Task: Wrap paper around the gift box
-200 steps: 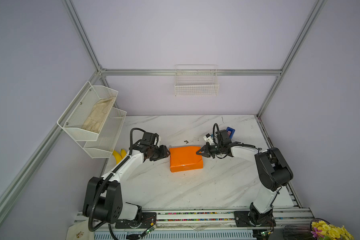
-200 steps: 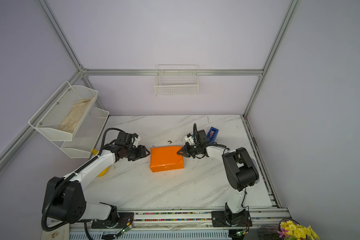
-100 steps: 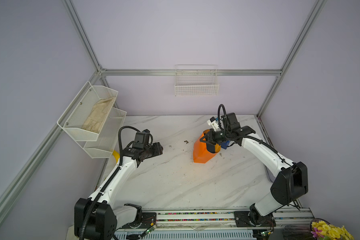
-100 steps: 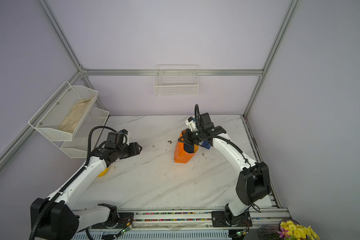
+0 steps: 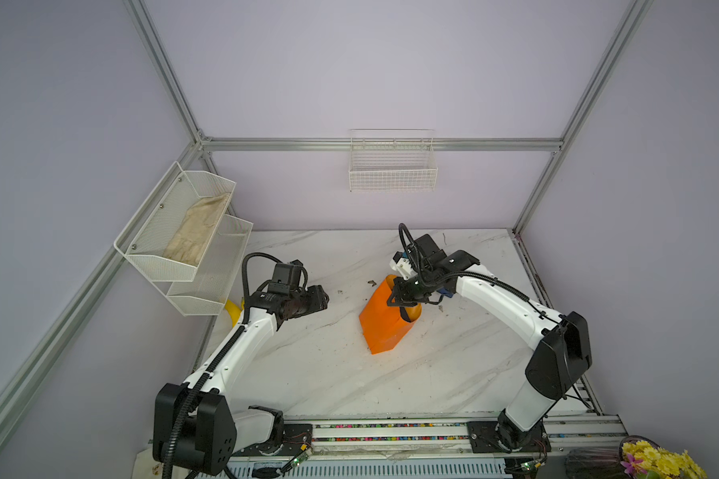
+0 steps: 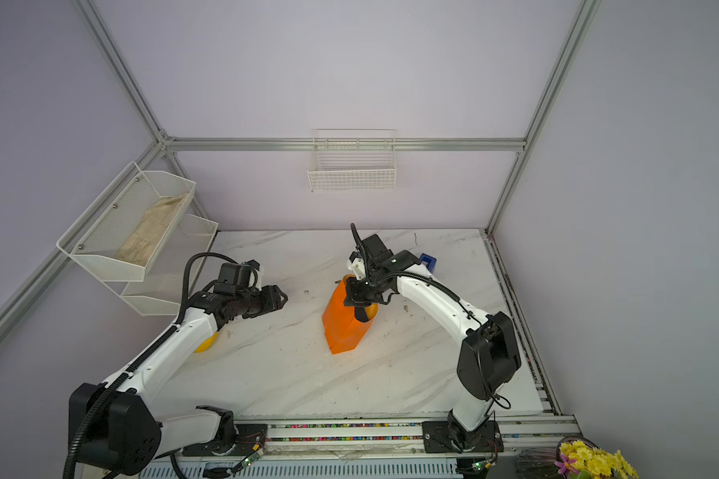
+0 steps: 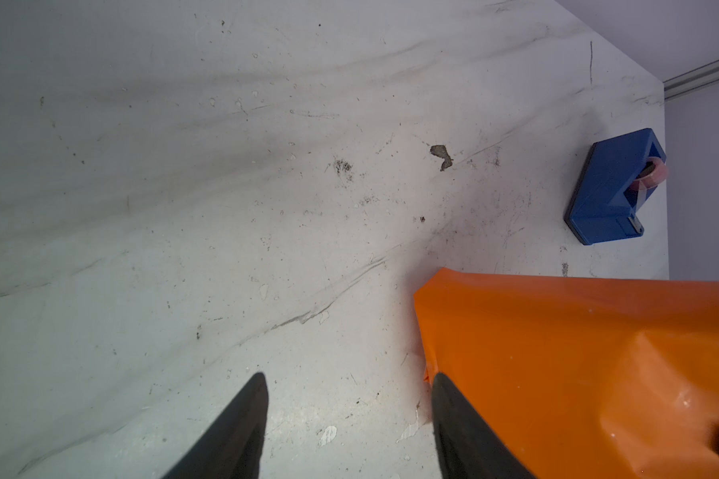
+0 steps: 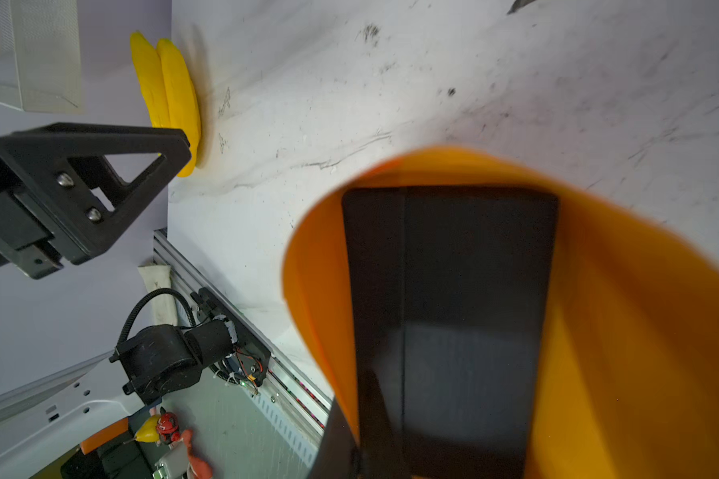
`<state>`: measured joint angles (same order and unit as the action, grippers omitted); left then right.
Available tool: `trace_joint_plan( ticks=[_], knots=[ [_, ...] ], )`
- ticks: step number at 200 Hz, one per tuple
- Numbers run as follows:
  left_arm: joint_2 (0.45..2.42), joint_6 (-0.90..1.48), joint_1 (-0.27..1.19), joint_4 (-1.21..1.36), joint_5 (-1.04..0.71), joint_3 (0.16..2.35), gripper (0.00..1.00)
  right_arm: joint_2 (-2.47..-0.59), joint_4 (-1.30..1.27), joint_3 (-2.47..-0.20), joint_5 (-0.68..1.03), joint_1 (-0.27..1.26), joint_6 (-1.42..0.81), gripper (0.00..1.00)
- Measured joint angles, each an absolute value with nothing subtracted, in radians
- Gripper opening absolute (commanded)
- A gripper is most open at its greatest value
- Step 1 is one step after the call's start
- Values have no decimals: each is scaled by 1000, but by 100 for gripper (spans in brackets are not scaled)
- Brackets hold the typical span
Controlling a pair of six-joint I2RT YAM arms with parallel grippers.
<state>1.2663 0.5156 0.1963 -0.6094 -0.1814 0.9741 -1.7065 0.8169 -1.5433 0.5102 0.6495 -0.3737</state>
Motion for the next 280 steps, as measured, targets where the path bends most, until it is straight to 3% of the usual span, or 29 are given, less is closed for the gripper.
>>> trace_joint_plan(
  ticks=[10,32,50,71,89,118,159,280],
  knots=[
    [1266,516,196,-609,-183,974,63,-1718,817,-1555,506,675,-381,0],
    [1266,516,196,-609,-183,974,63,-1736,818,-1609,493,717,-400,20],
    [1266,516,196,-609,-182,974,64,-1739,819,-1653,486,728,-407,30],
    [1266,515,192,-609,-182,974,64,-1738,816,-1693,483,730,-421,32],
    [1269,514,190,-608,-181,974,64,-1734,816,-1711,445,730,-430,31],
    [1286,513,190,-609,-183,974,64,-1728,836,-1718,351,731,-432,15],
    [1297,513,190,-608,-195,974,64,-1736,872,-1748,290,779,-437,4],
    [1297,512,183,-608,-205,974,64,-1894,815,-1695,187,875,-443,0]
  ],
)
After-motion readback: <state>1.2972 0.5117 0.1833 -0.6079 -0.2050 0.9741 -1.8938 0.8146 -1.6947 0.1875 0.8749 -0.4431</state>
